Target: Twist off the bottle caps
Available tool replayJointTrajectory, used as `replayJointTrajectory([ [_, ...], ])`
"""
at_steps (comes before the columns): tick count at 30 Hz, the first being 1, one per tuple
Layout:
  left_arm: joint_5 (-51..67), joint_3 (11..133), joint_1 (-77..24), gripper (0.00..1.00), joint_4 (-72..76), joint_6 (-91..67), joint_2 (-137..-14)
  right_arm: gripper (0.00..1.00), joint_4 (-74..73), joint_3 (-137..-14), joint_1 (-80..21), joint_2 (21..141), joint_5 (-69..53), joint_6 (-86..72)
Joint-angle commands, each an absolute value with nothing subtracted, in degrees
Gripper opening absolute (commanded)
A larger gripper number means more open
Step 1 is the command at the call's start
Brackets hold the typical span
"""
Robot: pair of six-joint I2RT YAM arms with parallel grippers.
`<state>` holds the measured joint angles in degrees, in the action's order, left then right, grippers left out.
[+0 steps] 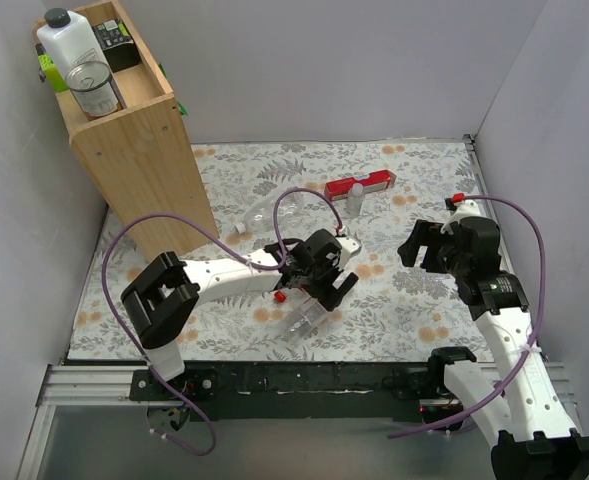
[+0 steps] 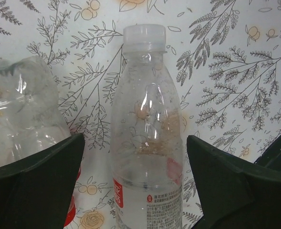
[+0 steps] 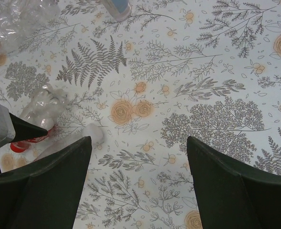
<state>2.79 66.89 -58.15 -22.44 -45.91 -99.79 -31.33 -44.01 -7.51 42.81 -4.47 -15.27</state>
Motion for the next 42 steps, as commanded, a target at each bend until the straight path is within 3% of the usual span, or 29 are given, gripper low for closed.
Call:
replayJointTrajectory([
  [1, 4.91, 63.56, -59.24, 0.88, -22.68, -47.19, -96.33, 0.87, -30.06, -44.82, -7.29, 41.48, -4.40, -15.38],
  [7, 9.04, 62.31, -61.61, 0.86, -22.15, -46.23, -96.59, 0.87, -30.59, -45.53, -7.29, 42.10, -4.13, -15.55],
  [13, 6.68, 62.67, -63.28, 0.55, -23.29, -45.44, -98.88, 0.87, -30.50, -45.53, -7.38, 41.84, -4.66, -16.52],
  [16, 6.77, 61.79, -63.28, 0.47, -21.54, -45.96, -97.39, 0.86, -30.41, -45.88, -7.30, 42.01, -5.18, -16.79],
  [24, -2.08, 61.17, -62.76, 0.44, -11.79, -44.65, -88.69, 0.83, -28.31, -50.96, -7.29, 44.56, -12.73, -20.03],
  [33, -5.53, 55.91, -59.50, 0.45, 2.35, -46.32, -79.73, 0.75, -10.39, -53.00, -7.38, 47.55, -28.29, -35.76],
  [42, -5.28, 51.95, -59.33, 0.46, 3.95, -47.28, -75.85, 0.72, -5.54, -50.18, -12.21, 50.27, -27.08, -38.06],
])
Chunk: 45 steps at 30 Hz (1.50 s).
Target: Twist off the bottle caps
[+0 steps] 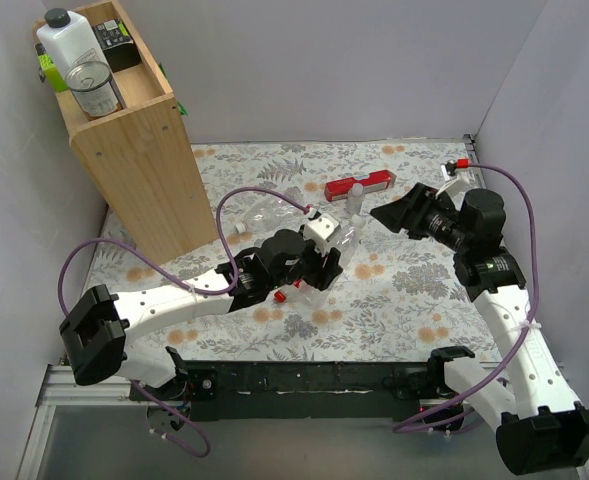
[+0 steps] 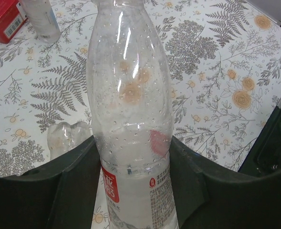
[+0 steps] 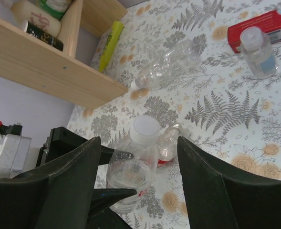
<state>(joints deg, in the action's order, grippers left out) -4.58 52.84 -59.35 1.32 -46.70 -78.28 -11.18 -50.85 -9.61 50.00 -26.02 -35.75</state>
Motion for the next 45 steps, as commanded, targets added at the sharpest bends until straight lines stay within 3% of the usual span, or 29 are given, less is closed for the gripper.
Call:
replayJointTrajectory([
  [1, -5.10, 51.77, -59.33, 0.46, 4.13, -47.29, -75.50, 0.72, -5.71, -50.27, -13.17, 51.06, -26.20, -38.06],
  [16, -3.96, 51.15, -59.33, 0.46, 4.31, -47.64, -74.80, 0.68, -4.39, -49.57, -18.19, 56.51, -22.59, -37.53],
  [38, -2.64, 50.71, -59.33, 0.46, 4.66, -47.64, -74.18, 0.52, -2.11, -47.90, -18.37, 58.27, -22.41, -37.79],
  [42, -2.20, 50.80, -59.33, 0.47, 4.57, -47.64, -74.62, 0.34, -0.71, -47.46, -18.28, 58.10, -23.11, -38.14],
  [43, -2.20, 50.89, -59.33, 0.48, 4.57, -47.64, -74.53, 0.20, -0.62, -47.37, -18.37, 58.18, -23.81, -38.32],
  [45, -2.20, 50.89, -59.33, 0.57, 4.40, -47.72, -74.71, 0.05, -0.53, -47.29, -18.37, 58.01, -24.43, -38.76],
])
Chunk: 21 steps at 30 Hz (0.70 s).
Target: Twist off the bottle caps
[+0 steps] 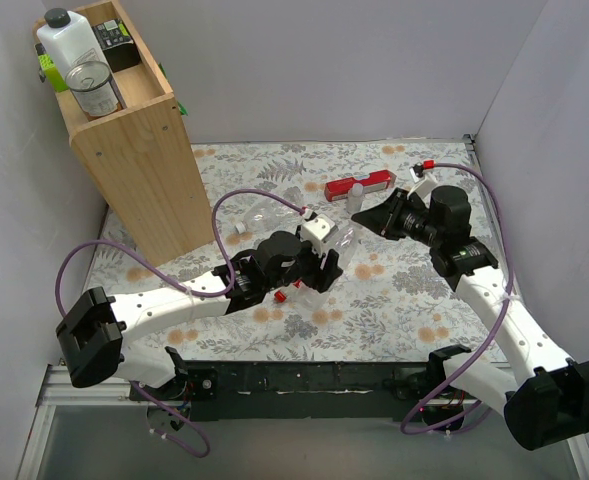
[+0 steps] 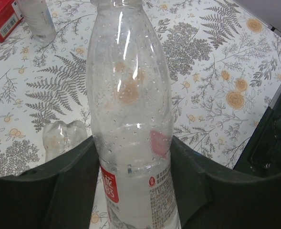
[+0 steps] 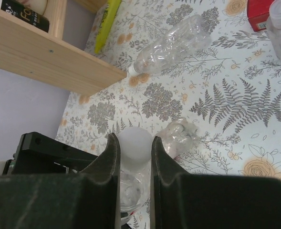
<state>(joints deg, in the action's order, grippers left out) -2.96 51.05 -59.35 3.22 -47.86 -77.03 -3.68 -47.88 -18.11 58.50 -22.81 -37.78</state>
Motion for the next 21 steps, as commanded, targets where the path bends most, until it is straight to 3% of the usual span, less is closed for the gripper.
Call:
replayJointTrajectory([
  [1, -2.11, 50.98, -59.33, 0.74, 4.39, -47.72, -74.79, 0.01, 0.95, -47.11, -18.37, 58.01, -24.78, -38.93],
  [3, -0.54, 50.98, -59.33, 0.94, 4.83, -47.73, -74.79, 0.01, 1.40, -46.93, -18.37, 57.57, -25.05, -39.28],
  [4, -0.09, 50.89, -59.33, 0.98, 4.92, -47.81, -74.88, 0.01, 1.49, -46.76, -18.37, 57.39, -25.14, -39.46],
  [21, 7.64, 55.63, -57.92, 0.94, 0.35, -50.36, -82.18, 0.01, 2.29, -46.23, -18.28, 53.53, -26.45, -41.04],
])
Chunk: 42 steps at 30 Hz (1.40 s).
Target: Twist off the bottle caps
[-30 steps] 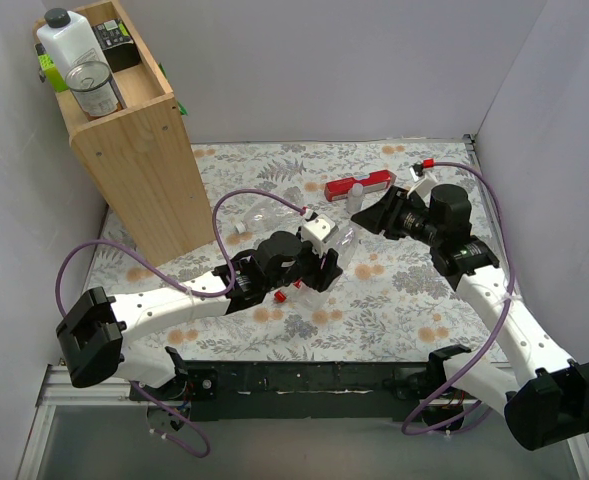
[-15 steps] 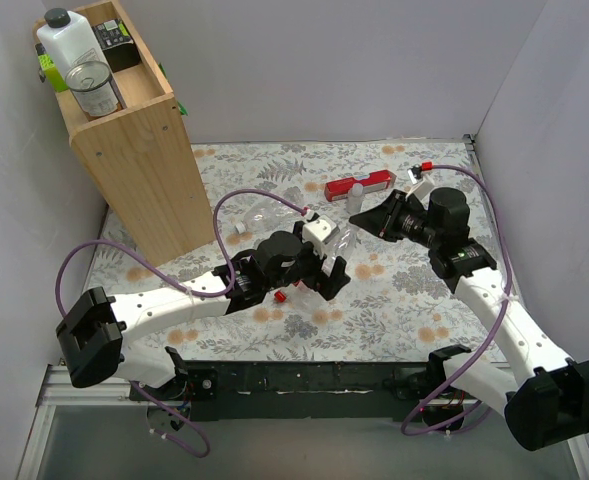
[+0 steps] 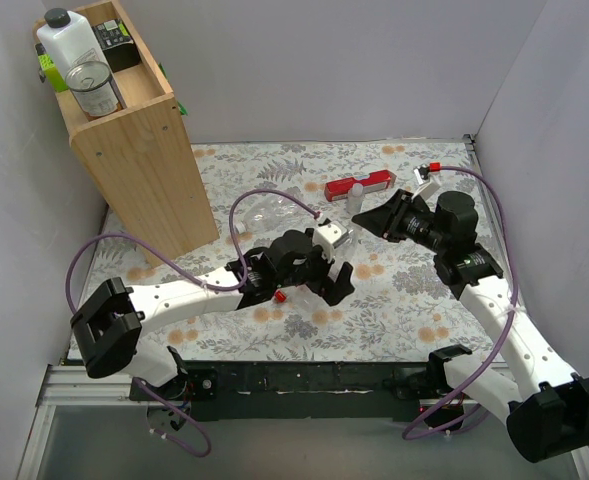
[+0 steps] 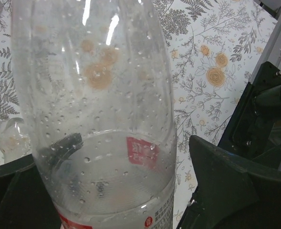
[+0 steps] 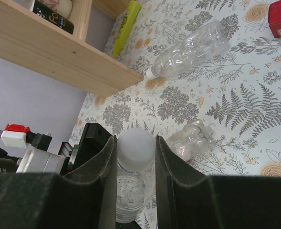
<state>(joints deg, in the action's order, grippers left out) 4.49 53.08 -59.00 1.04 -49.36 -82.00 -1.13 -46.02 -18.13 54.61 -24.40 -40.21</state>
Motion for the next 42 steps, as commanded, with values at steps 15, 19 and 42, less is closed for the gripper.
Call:
replayJointTrajectory([
  [15, 27.38, 53.00, -53.00, 0.42, 6.58, -53.26, -78.31, 0.01, 7.72, -42.01, -18.37, 50.54, -31.27, -38.59],
  [19, 37.33, 51.86, -49.75, 0.40, 11.67, -56.06, -77.87, 0.01, 10.28, -42.01, -18.37, 50.01, -35.15, -34.90],
  [42, 68.39, 48.25, -45.70, 0.34, 33.23, -66.80, -78.84, 0.01, 18.29, -41.04, -18.37, 46.23, -61.00, -23.47],
])
